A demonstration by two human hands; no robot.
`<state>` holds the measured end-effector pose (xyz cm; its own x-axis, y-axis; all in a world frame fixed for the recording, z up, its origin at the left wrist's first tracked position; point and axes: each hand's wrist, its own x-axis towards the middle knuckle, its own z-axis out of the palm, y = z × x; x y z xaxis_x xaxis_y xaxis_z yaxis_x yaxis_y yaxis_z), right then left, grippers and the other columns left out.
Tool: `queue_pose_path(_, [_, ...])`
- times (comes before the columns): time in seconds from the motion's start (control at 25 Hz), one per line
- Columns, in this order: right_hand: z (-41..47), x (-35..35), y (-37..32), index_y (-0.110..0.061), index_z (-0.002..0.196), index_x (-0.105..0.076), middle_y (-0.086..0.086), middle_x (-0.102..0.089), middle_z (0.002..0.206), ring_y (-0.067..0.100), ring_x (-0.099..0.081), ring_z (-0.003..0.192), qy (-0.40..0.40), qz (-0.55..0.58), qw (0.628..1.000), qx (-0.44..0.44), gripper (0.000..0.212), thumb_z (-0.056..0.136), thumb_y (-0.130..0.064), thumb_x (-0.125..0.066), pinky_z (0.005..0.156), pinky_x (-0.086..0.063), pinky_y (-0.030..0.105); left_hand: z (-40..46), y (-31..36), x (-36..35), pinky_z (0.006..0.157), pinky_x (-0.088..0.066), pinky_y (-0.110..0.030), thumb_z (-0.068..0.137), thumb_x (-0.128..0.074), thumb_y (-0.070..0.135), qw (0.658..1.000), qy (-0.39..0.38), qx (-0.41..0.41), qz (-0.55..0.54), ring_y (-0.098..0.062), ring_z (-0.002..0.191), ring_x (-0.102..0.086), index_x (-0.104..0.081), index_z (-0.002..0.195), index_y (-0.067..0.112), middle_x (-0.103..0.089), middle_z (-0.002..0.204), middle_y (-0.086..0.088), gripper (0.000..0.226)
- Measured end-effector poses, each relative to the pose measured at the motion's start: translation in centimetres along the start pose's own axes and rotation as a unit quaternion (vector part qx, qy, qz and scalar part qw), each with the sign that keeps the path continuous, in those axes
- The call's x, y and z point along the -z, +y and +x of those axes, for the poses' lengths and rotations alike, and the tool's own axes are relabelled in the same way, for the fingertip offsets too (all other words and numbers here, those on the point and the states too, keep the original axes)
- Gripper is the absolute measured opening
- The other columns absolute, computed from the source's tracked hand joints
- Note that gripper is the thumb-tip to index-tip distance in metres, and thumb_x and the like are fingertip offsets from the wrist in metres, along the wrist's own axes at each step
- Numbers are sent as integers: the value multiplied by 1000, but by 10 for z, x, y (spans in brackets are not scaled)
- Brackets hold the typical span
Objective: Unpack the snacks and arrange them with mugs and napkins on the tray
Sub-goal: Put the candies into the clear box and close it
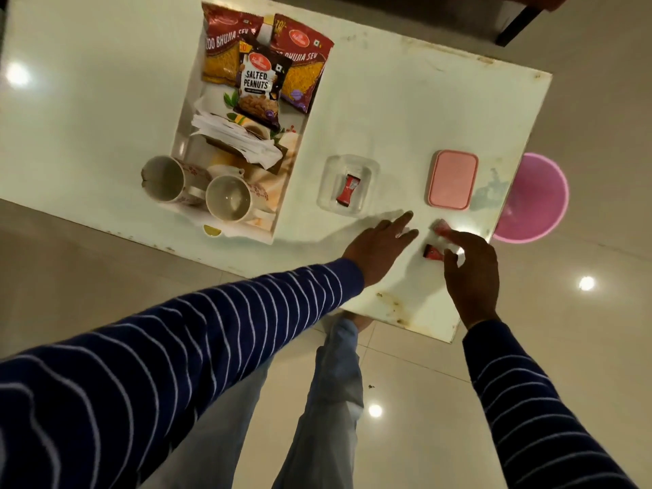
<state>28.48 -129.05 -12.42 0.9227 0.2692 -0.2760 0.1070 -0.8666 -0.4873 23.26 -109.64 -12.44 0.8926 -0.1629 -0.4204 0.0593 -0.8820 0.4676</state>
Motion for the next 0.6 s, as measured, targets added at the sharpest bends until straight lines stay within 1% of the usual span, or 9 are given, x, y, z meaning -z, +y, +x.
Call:
queue_pose_path(0.08, [3,-8,2,-17,120,-66,6,-66,124,29,-57,116,10,2,1000,6,35,88,-5,-63,96,-37,27,5,-6,-2,101,-45,-42,93,-50,-3,999,-12,-18,30,-30,137,-37,-47,141,13,-31,156,-10,51])
queue_pose_path(0.12, [5,-11,1,-19,119,-66,5,-66,123,27,-57,113,16,1,1000,3,33,88,-7,-63,93,-39,27,5,-10,-3,98,-47,-42,94,-50,-1,999,-11,-33,33,-30,133,-41,-53,135,11,-40,150,-11,43])
queue_pose_path(0.24, [10,-18,-1,-25,116,-65,-2,-66,117,22,-57,107,24,-3,1000,5,29,90,-12,-61,86,-43,28,6,-18,-2,84,-51,-40,90,-51,-6,997,-11,-58,42,-26,110,-52,-61,123,9,-55,122,-9,38])
queue_pose_path(0.32, [17,-19,-1,-24,113,-64,0,-66,111,25,-59,102,17,-27,999,19,25,91,-13,-61,81,-49,34,5,-18,2,81,-52,-36,95,-50,0,999,-7,-35,23,-24,102,-56,-61,125,11,-58,113,-8,34])
queue_pose_path(0.36, [22,-19,-1,-21,111,-63,3,-67,107,27,-59,99,10,-47,998,28,22,90,-14,-62,77,-51,37,3,-19,4,81,-52,-33,98,-51,6,1000,11,-19,-3,-23,100,-58,-61,126,12,-59,111,-7,31])
queue_pose_path(0.44, [28,-17,-4,-16,107,-63,7,-68,100,30,-60,95,-5,-83,996,45,18,90,-14,-61,72,-50,40,-9,-22,13,79,-53,-27,99,-55,14,992,83,22,-89,-19,93,-62,-63,127,16,-63,105,-6,29])
queue_pose_path(0.48, [28,-15,-6,-15,107,-63,8,-69,98,31,-60,95,-10,-87,995,48,17,90,-13,-60,71,-50,39,-18,-26,19,78,-52,-22,99,-56,17,980,132,48,-139,-14,88,-62,-64,127,19,-65,100,-4,29])
queue_pose_path(0.56, [25,-13,-13,-15,107,-64,6,-71,98,29,-60,96,-13,-67,997,33,18,90,-13,-60,71,-47,34,-32,-40,31,77,-47,-11,95,-63,21,943,239,105,-208,-4,78,-58,-68,122,24,-69,91,1,28])
queue_pose_path(0.6, [22,-11,-20,-15,107,-65,5,-71,98,27,-61,96,-12,-43,999,24,18,90,-13,-60,71,-45,31,-38,-48,36,75,-48,-11,92,-67,22,922,285,139,-223,-4,73,-58,-72,117,22,-71,86,2,25])
